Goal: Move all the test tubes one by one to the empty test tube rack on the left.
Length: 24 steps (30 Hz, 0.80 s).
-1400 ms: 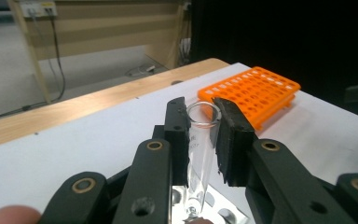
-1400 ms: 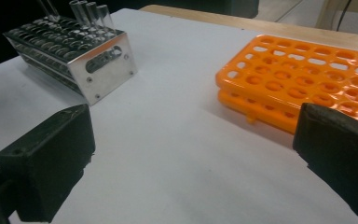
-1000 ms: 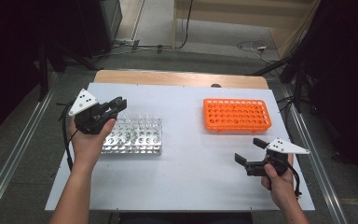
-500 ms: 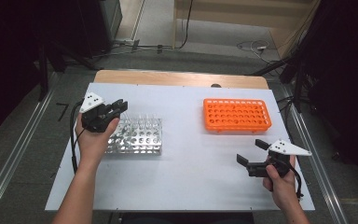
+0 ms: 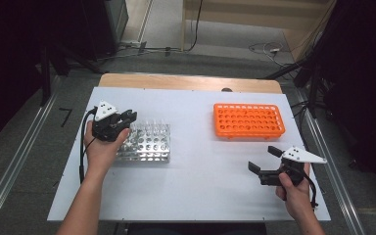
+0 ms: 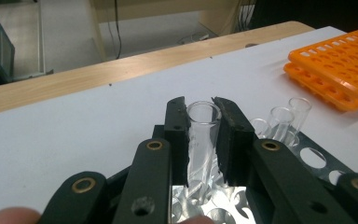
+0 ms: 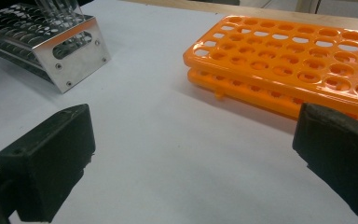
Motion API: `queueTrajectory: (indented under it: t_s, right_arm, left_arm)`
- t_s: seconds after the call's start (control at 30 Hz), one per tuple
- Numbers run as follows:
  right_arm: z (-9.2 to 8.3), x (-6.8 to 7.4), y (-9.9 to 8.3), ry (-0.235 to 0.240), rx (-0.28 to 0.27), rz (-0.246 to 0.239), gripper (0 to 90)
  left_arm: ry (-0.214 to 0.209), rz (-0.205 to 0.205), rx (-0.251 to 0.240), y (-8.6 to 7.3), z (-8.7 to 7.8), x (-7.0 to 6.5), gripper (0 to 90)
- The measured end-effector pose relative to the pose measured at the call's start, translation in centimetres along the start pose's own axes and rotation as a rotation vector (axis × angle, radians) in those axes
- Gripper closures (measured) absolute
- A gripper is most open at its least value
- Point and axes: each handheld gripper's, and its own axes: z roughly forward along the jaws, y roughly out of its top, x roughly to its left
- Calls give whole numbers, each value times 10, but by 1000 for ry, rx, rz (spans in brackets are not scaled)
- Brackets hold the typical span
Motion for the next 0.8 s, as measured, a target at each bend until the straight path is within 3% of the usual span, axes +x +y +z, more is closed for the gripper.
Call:
queueTrajectory:
  t_s: [0.17,0.8]
  right_arm:
    - [1,1,0,2,2,-2,0]
    - [2,2,1,-2,3,-14,0]
  left_arm:
    - [5,2,6,-2,2,-1,762]
    - [-9,-6,127,-5,8,0,757]
